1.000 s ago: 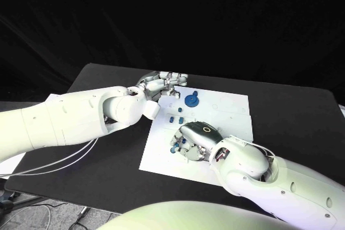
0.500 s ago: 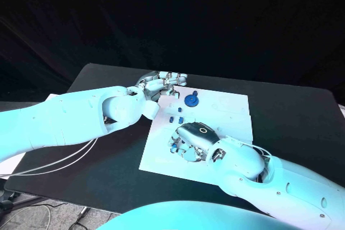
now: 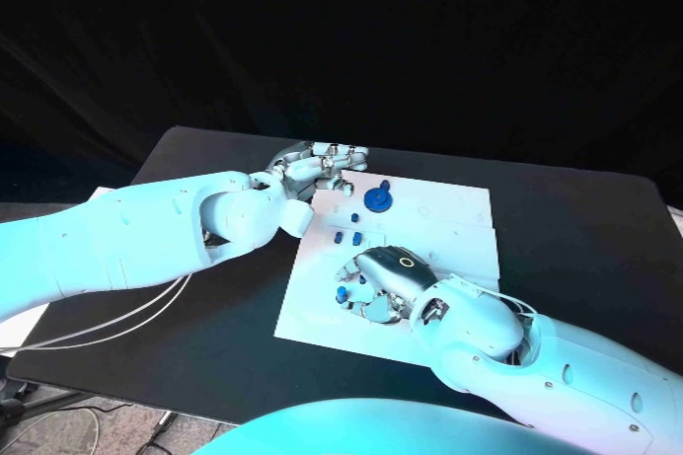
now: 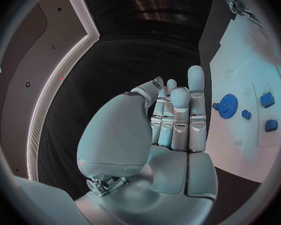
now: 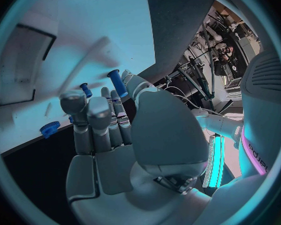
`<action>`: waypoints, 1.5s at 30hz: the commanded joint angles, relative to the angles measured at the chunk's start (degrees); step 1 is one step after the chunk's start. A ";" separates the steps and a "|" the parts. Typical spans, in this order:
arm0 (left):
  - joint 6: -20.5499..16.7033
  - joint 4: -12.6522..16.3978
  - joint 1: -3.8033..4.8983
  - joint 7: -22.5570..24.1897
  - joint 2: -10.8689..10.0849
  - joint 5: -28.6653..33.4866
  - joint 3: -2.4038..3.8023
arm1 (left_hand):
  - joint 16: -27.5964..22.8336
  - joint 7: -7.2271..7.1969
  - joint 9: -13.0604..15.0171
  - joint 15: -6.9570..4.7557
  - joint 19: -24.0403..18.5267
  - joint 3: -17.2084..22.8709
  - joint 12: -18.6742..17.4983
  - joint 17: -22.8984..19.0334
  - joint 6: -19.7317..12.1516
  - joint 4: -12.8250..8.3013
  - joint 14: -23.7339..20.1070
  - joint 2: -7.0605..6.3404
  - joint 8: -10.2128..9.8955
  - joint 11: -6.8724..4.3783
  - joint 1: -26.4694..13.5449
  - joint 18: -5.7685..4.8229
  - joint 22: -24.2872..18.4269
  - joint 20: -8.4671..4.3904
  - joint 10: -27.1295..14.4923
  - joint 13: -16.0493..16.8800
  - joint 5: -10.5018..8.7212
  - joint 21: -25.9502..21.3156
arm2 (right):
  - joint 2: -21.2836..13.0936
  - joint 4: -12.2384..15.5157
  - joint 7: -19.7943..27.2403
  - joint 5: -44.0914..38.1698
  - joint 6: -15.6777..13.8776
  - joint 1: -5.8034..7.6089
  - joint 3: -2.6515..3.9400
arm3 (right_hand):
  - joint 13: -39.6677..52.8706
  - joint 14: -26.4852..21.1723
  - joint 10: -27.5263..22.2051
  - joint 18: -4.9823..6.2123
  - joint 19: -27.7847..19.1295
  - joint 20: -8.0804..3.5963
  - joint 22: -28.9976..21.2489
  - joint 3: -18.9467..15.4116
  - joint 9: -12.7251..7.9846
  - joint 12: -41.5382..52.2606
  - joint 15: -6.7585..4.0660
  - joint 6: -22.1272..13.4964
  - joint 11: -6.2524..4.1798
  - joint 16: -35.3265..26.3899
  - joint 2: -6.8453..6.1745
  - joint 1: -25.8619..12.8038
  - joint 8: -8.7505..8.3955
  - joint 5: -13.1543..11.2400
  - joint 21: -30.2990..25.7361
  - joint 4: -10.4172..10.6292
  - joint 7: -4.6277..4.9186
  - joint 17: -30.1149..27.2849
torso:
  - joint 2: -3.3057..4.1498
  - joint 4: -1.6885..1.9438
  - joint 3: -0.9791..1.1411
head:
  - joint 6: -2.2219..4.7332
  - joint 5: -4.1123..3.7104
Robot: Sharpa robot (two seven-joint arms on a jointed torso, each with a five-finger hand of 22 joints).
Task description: Assemble the parts on the task board
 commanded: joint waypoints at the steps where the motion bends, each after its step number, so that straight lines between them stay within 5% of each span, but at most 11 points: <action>1: 1.19 -0.08 -0.01 -0.07 0.04 0.07 0.03 | 0.00 0.02 -0.05 0.07 -0.05 -0.42 0.20 -0.03 -0.49 0.00 -0.27 0.17 0.14 0.06 -0.32 1.03 -0.06 0.27 -0.29 0.05 0.32 -0.21 | -1.04 1.72 -0.14 2.26 -6.84 -0.49 0.35 | 0.08 -0.24 -0.30 0.73 -0.20 0.13 -0.48 -3.32 0.06 0.92 0.03 -0.68 0.29 -0.29 0.34 1.21 0.06 0.16 -0.41 0.27 0.62 -0.53 | -0.03 -0.01 0.09 | 0.34 -0.22; 5: 1.23 -0.27 -0.01 -0.11 0.05 0.02 0.03 | 0.00 0.02 -0.05 0.07 -0.05 -0.42 0.20 -0.03 -0.49 0.00 -0.27 0.17 0.14 0.06 -0.32 1.03 -0.06 0.27 -0.29 0.05 0.32 -0.21 | -2.79 3.97 0.11 4.37 -9.07 -0.86 1.60 | 0.09 -0.10 -0.03 0.75 0.05 0.15 -0.61 -5.29 0.13 1.77 0.04 -0.35 0.25 -0.38 0.59 2.13 0.09 0.34 -0.54 0.56 0.70 -0.78 | -0.11 -0.22 0.12 | 0.79 -0.65; 10: 1.29 -0.48 -0.03 -0.08 0.00 -0.01 0.03 | 0.00 0.02 -0.05 0.07 -0.05 -0.42 0.20 -0.03 -0.49 0.00 -0.27 0.17 0.14 0.06 -0.32 1.03 -0.06 0.27 -0.29 0.05 0.32 -0.21 | -7.28 8.18 0.11 7.74 -11.52 -1.03 4.46 | 0.22 -0.04 1.71 0.71 0.49 0.05 -0.43 -6.21 0.24 3.26 -0.13 0.76 0.00 -0.47 1.55 2.95 0.29 1.80 -0.44 0.91 0.61 -0.98 | -0.36 -0.59 0.12 | 1.57 -1.68; 13: 1.32 -0.52 -0.04 0.13 -0.03 -0.01 0.02 | 0.00 0.02 -0.05 0.07 -0.05 -0.42 0.20 -0.03 -0.49 0.00 -0.27 0.17 0.14 0.06 -0.32 1.03 -0.06 0.27 -0.29 0.05 0.32 -0.21 | -11.28 10.33 -0.74 11.55 -10.78 -0.72 5.51 | 0.38 0.24 4.30 0.48 1.34 -0.16 0.72 -6.25 0.22 4.60 -0.46 1.18 -0.47 0.12 2.24 3.04 0.21 2.33 0.38 1.21 0.29 -0.19 | -0.47 -0.76 0.12 | 2.18 -2.76; 16: 1.36 -0.32 -0.08 0.38 -0.23 -0.02 0.02 | 0.00 0.02 -0.05 0.07 -0.05 -0.42 0.20 -0.03 -0.49 0.00 -0.27 0.17 0.14 0.06 -0.32 1.03 -0.06 0.27 -0.29 0.05 0.32 -0.21 | -16.11 11.63 -2.92 17.45 -6.92 -0.10 6.07 | 1.58 1.72 12.56 -0.71 5.13 -0.96 6.77 -5.91 0.18 7.98 -1.72 1.53 -2.28 3.86 3.32 2.69 0.15 2.63 4.69 2.24 -0.81 4.98 | -0.61 -1.21 0.03 | 2.51 -4.08; 19: 1.39 0.07 -0.14 0.45 -0.52 -0.02 0.01 | -0.04 0.04 -0.04 0.10 -0.05 -0.41 0.27 -0.16 -0.54 -0.04 -0.34 0.25 0.16 0.08 -0.27 1.03 -0.08 0.29 -0.38 0.07 0.34 -0.24 | -20.63 12.25 -5.50 21.22 -3.00 0.07 6.32 | 3.69 2.87 19.79 -2.88 11.24 -2.38 17.07 -7.72 0.11 10.75 -3.13 0.89 -3.96 7.30 2.19 0.43 0.14 3.10 11.94 4.23 -2.06 9.40 | -0.75 -1.84 0.03 | 2.75 -5.32; 22: 1.42 0.83 -0.46 0.53 -1.08 -0.03 0.01 | -0.04 0.04 -0.04 0.10 -0.05 -0.41 0.27 -0.16 -0.54 -0.04 -0.34 0.25 0.16 0.08 -0.27 1.03 -0.08 0.29 -0.38 0.07 0.34 -0.24 | -24.23 12.66 -7.41 22.86 -1.70 -0.45 6.43 | 6.60 3.03 24.27 -3.54 12.93 -3.38 20.27 -10.61 0.43 13.44 -4.08 2.11 -4.98 8.59 1.48 -2.73 0.99 4.99 14.25 7.08 -3.16 10.99 | -0.65 -2.70 0.22 | 2.97 -6.50; 25: 1.38 1.07 -0.66 0.47 -1.25 -0.03 0.02 | -0.04 0.04 -0.04 0.10 -0.05 -0.41 0.27 -0.16 -0.54 -0.04 -0.34 0.25 0.16 0.08 -0.27 1.03 -0.08 0.29 -0.38 0.07 0.34 -0.24 | -26.81 12.93 -9.12 23.08 -1.24 -0.93 6.47 | 11.47 3.84 26.72 -4.33 14.68 -4.10 23.99 -13.61 0.59 17.58 -4.68 2.67 -5.69 12.59 1.87 -4.84 1.68 7.68 16.74 9.52 -3.79 17.00 | -0.60 -3.15 0.41 | 3.24 -7.28; 30: 1.39 0.61 -0.81 0.24 -0.90 -0.03 0.01 | -0.06 0.07 -0.04 0.13 -0.06 -0.48 0.33 -0.27 -0.57 0.00 -0.40 0.25 0.18 0.12 -0.37 1.02 -0.10 0.31 -0.44 0.09 0.32 -0.27 | -29.22 13.42 -12.66 19.55 -1.08 -1.66 6.43 | 45.76 4.80 25.66 -5.04 16.09 -4.32 27.90 -19.37 1.10 46.81 -4.73 2.79 -5.99 19.47 4.39 -5.92 4.18 10.98 19.35 9.82 -4.21 27.92 | -0.52 -3.69 0.47 | 3.40 -8.51; 36: 1.53 0.03 -1.06 0.13 -0.43 -0.03 -0.01 | -0.10 0.08 -0.03 0.15 -0.07 -0.54 0.38 -0.38 -0.58 0.04 -0.46 0.24 0.20 0.14 -0.46 1.02 -0.11 0.32 -0.48 0.10 0.30 -0.29 | -29.72 13.39 -14.79 17.37 -0.69 -2.09 6.41 | 54.51 4.98 24.60 -5.17 16.30 -4.09 28.54 -22.00 1.82 53.22 -4.67 2.33 -5.86 20.89 5.88 -6.38 5.84 12.25 19.75 9.95 -4.18 30.34 | -0.52 -3.52 0.37 | 3.33 -9.37; 45: 1.27 -0.20 -1.28 0.31 -0.37 -0.03 -0.01 | 0.03 0.08 -0.03 0.16 -0.07 -0.57 0.40 -0.17 -0.59 0.06 -0.38 0.24 0.21 0.14 -0.49 1.02 -0.12 0.33 -0.49 0.11 0.30 -0.31 | -28.51 12.56 -15.38 16.77 -0.04 -2.96 6.31 | 55.81 4.79 23.66 -5.09 16.04 -3.94 28.29 -23.52 2.21 53.23 -4.55 1.77 -5.73 20.63 5.96 -7.51 6.65 13.49 19.59 10.11 -4.08 29.85 | -0.53 -3.08 0.20 | 2.81 -9.26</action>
